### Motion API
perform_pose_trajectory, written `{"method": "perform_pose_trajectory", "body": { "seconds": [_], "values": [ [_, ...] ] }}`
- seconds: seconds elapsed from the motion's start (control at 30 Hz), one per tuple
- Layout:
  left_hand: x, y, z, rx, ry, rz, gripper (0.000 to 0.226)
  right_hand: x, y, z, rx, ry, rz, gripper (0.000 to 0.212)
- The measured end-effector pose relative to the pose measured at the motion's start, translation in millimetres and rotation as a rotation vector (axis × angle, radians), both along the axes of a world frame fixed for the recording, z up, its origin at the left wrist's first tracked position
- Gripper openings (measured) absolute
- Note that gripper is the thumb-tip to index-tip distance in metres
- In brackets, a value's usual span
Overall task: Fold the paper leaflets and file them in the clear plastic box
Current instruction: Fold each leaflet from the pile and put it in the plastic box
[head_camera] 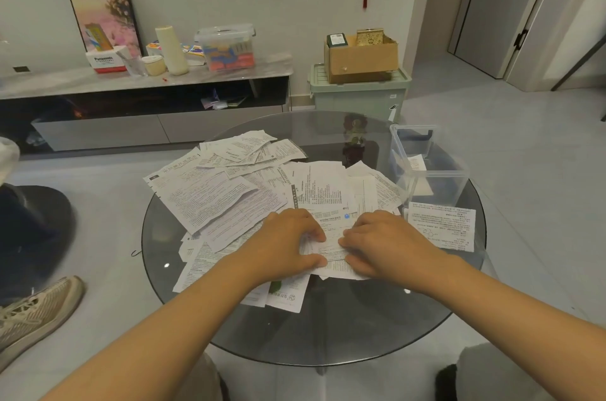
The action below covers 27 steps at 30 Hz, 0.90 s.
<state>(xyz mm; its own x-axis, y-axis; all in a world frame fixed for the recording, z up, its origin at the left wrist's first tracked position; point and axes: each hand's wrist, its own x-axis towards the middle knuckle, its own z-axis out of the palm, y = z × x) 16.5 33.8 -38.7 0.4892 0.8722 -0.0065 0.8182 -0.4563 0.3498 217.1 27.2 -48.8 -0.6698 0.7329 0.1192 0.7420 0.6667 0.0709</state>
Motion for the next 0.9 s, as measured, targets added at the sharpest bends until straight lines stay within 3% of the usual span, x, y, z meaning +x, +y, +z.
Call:
{"method": "perform_pose_trajectory", "body": {
  "seconds": [0.17,0.33,0.5,0.63,0.73,0.9],
  "values": [
    [0,1,3,0.027,0.043,-0.034,0.036,1,-1,-2,-0.001,0.049,-0.045,0.037],
    [3,-1,6,0.045,-0.009,-0.004,0.023,0,0,4,-0.046,0.174,-0.125,0.034],
    [5,-2,7,-0.057,-0.162,0.137,0.016,0,1,9,-0.256,0.426,-0.283,0.02],
    [11,1,2,-0.057,-0.199,0.228,0.007,-6,5,6,-0.386,0.562,-0.395,0.023],
    [17,3,-3,-0.044,-0.214,0.305,0.018,-11,8,3,-0.415,0.616,-0.467,0.029],
    [24,6,-9,-0.045,-0.22,0.382,0.036,-21,11,-2,-0.33,0.504,-0.534,0.042]
  ]
}}
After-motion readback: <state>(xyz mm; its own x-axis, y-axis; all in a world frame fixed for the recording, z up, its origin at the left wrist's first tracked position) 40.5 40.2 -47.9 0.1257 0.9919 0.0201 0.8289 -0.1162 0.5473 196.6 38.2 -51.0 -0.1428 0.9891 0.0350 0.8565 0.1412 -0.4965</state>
